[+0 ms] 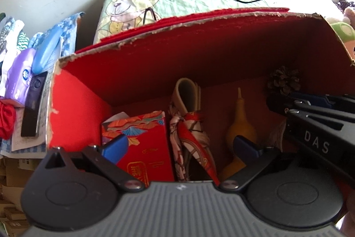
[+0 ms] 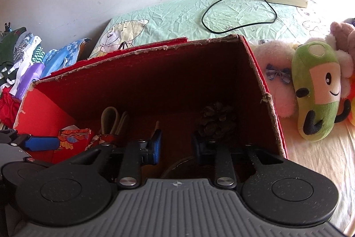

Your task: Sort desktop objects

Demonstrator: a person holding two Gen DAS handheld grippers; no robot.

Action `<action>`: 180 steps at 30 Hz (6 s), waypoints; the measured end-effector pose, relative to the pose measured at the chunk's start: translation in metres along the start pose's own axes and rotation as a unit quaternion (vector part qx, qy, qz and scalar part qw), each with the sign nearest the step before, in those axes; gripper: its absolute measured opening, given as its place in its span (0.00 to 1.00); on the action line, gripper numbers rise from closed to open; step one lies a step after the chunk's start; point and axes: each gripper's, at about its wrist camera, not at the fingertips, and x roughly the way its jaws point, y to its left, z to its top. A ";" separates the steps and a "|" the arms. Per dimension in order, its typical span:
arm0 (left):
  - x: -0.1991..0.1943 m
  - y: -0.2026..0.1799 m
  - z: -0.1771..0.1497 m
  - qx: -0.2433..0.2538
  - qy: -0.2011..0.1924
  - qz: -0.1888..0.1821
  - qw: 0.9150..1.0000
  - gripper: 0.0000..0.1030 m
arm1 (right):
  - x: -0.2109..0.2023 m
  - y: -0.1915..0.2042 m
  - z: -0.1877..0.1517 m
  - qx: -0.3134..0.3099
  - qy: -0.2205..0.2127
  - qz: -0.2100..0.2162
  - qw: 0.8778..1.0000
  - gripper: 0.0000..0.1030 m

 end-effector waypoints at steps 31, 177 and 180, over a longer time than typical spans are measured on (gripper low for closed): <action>-0.033 -0.002 -0.036 -0.008 0.067 -0.067 0.995 0.99 | -0.059 0.008 -0.030 -0.014 0.005 -0.064 0.998 0.42; -0.044 -0.033 -0.031 0.081 -0.009 -0.010 0.997 1.00 | -0.079 -0.013 -0.027 -0.019 0.010 -0.019 1.000 0.47; -0.040 -0.026 -0.029 0.083 -0.003 -0.023 0.996 1.00 | -0.077 -0.009 -0.028 -0.016 0.013 -0.026 0.999 0.47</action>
